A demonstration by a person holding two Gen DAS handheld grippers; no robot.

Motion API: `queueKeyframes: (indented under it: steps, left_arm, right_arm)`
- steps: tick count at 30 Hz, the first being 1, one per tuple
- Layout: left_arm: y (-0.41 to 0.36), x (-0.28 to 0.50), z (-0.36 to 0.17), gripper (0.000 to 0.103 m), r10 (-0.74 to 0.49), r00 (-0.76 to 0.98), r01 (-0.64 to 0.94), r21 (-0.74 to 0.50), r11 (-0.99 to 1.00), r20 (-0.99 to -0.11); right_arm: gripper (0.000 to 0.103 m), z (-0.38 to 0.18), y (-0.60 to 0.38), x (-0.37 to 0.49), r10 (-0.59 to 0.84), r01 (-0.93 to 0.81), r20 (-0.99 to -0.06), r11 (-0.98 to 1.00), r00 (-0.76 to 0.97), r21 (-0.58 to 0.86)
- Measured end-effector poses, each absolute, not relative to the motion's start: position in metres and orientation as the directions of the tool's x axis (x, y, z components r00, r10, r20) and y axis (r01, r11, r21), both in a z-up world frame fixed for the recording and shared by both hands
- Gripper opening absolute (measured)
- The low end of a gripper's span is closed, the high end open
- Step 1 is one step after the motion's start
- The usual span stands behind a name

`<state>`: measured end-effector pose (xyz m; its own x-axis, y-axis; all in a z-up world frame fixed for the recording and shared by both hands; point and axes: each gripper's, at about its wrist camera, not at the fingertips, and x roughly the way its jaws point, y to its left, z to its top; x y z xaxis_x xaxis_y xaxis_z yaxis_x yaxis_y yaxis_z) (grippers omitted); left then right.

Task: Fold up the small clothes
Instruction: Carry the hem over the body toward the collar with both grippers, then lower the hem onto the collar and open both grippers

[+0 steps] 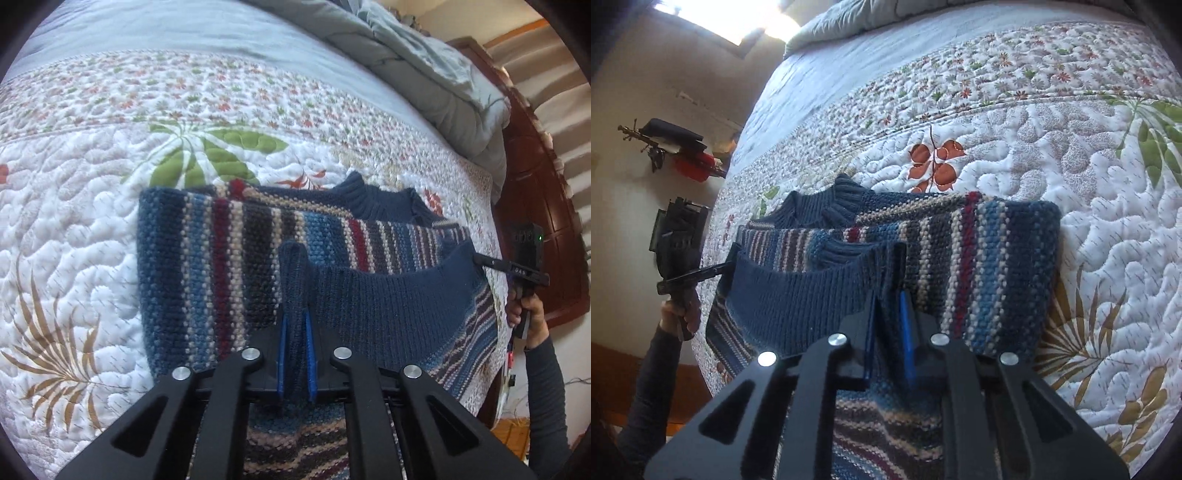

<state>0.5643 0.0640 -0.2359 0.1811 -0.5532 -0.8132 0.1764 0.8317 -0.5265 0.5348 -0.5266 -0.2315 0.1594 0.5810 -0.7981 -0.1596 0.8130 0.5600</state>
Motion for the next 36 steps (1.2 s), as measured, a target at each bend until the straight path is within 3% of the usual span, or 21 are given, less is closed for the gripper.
queueKeyframes:
  steps: [10,19,23,31,36]
  left_arm:
    - [0.075,0.554,-0.213,0.008,-0.591,0.294,0.178,-0.565,0.806,-0.751]
    - [0.09,0.566,-0.129,0.008,-0.628,0.44,0.225,-0.598,0.769,-0.642]
    - [0.083,0.596,-0.128,0.008,-0.584,0.433,0.2,-0.558,0.805,-0.686]
    - [0.067,0.635,-0.21,0.007,-0.493,0.346,0.064,-0.505,0.861,-0.798]
    - [0.068,0.64,-0.2,0.007,-0.477,0.36,0.087,-0.48,0.873,-0.802]
  right_arm:
    - [0.009,-0.21,-0.524,0.525,0.539,-0.176,-0.807,0.842,0.241,0.51]
    - [0.009,-0.135,-0.528,0.527,0.523,-0.208,-0.755,0.852,0.394,0.481]
    - [0.009,-0.135,-0.524,0.555,0.485,-0.174,-0.769,0.873,0.417,0.456]
    - [0.008,-0.206,-0.506,0.593,0.374,-0.064,-0.86,0.924,0.348,0.376]
    - [0.008,-0.203,-0.506,0.603,0.359,-0.047,-0.861,0.929,0.359,0.368]
